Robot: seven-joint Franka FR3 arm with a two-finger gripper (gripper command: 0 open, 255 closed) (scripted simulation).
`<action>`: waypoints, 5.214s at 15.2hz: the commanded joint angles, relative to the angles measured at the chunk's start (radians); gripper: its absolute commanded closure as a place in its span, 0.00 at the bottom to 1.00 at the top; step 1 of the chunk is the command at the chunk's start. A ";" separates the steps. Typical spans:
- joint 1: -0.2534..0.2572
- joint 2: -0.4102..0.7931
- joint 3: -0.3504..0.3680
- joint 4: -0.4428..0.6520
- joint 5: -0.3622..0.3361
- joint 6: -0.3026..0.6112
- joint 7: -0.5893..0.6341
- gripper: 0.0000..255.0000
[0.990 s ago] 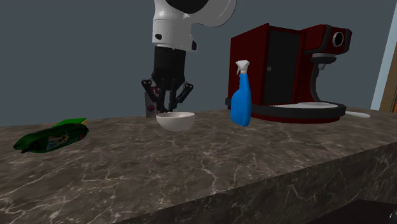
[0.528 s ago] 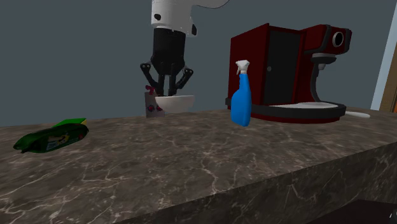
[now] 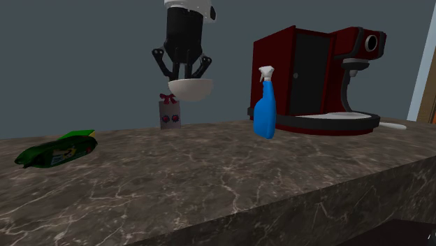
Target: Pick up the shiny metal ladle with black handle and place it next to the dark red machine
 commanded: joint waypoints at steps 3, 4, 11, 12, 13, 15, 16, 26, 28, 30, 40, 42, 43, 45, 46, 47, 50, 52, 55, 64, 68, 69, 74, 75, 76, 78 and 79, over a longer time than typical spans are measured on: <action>0.000 -0.006 0.000 0.050 0.000 -0.056 -0.001 1.00; 0.000 -0.007 0.000 0.063 0.000 -0.070 -0.001 1.00; 0.000 -0.005 0.000 0.158 0.000 -0.164 -0.002 1.00; 0.000 -0.004 0.000 0.173 0.000 -0.178 -0.002 1.00; 0.000 -0.003 0.000 0.188 0.000 -0.191 -0.002 1.00; 0.000 0.000 0.000 0.218 0.000 -0.218 -0.002 1.00; 0.000 0.002 0.000 0.234 0.000 -0.232 -0.002 1.00; 0.000 0.035 0.000 0.405 0.000 -0.371 -0.002 1.00; 0.000 0.044 0.000 0.444 -0.001 -0.400 -0.002 1.00; 0.000 0.055 0.000 0.483 -0.001 -0.429 -0.002 1.00; 0.000 0.129 0.001 0.713 -0.003 -0.584 -0.002 1.00; 0.000 0.149 0.002 0.766 -0.004 -0.618 -0.002 1.00; 0.000 0.159 0.002 0.795 -0.005 -0.636 -0.002 1.00; 0.001 0.183 0.003 0.855 -0.006 -0.672 -0.002 1.00; 0.001 0.196 0.003 0.887 -0.006 -0.691 -0.002 1.00; 0.001 0.209 0.003 0.920 -0.007 -0.711 -0.001 1.00; 0.002 0.257 0.004 1.031 -0.009 -0.775 -0.001 1.00; 0.003 0.296 0.005 1.119 -0.011 -0.823 -0.001 1.00; 0.007 0.378 0.006 1.292 -0.016 -0.914 0.000 1.00; -0.088 0.146 -0.059 1.015 0.015 -0.869 -0.145 1.00; -0.127 0.043 -0.110 0.898 0.017 -0.856 -0.234 1.00; -0.135 0.022 -0.125 0.875 0.016 -0.855 -0.257 1.00; -0.175 -0.064 -0.198 0.793 0.003 -0.859 -0.374 1.00; -0.183 -0.077 -0.214 0.781 -0.001 -0.861 -0.398 1.00; -0.190 -0.090 -0.230 0.772 -0.005 -0.864 -0.422 1.00; -0.204 -0.110 -0.263 0.757 -0.013 -0.870 -0.472 1.00; -0.211 -0.119 -0.281 0.752 -0.018 -0.874 -0.497 1.00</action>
